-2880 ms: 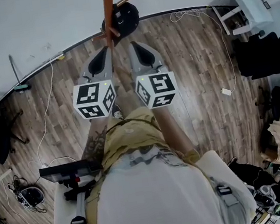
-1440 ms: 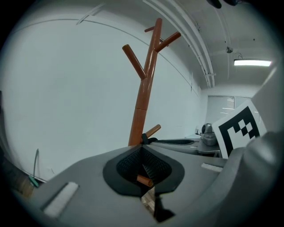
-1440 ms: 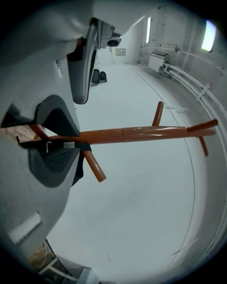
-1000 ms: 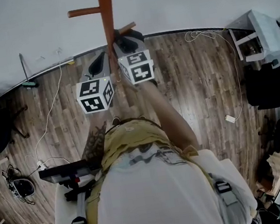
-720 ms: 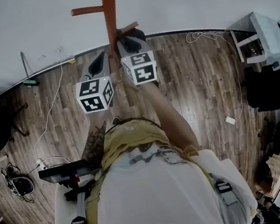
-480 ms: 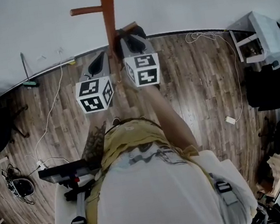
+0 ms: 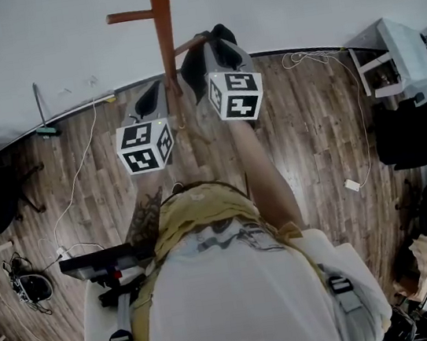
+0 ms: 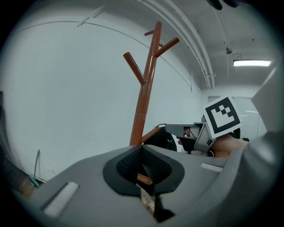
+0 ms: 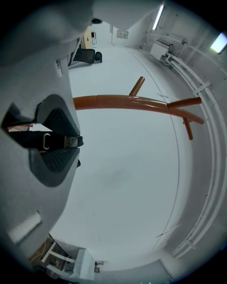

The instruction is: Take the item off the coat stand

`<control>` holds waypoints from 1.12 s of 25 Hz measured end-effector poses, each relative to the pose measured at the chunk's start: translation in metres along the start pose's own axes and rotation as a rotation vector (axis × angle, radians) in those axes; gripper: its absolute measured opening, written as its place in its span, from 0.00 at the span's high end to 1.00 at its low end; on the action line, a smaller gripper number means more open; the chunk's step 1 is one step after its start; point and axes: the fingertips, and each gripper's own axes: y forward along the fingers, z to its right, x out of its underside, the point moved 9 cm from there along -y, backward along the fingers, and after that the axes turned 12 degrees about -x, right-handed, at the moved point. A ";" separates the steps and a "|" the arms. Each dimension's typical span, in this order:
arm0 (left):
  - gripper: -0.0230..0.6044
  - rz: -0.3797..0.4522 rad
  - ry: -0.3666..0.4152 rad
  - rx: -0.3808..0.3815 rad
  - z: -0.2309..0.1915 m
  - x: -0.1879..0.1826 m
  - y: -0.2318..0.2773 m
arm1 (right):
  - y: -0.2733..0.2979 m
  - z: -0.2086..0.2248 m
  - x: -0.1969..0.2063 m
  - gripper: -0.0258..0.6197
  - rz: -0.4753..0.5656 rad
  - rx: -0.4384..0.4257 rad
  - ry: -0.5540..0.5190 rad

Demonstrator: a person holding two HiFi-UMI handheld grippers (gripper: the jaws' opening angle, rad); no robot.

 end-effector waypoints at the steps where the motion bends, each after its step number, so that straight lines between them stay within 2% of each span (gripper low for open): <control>1: 0.96 0.001 0.000 0.000 0.000 0.000 0.000 | -0.001 0.002 -0.001 0.83 0.005 0.006 0.003; 15: 0.96 0.033 0.004 0.034 0.008 -0.009 -0.006 | -0.047 0.009 -0.014 0.83 0.092 0.070 0.022; 28: 0.96 0.160 0.010 0.095 0.025 -0.050 -0.030 | -0.099 -0.026 -0.056 0.83 0.243 0.021 0.001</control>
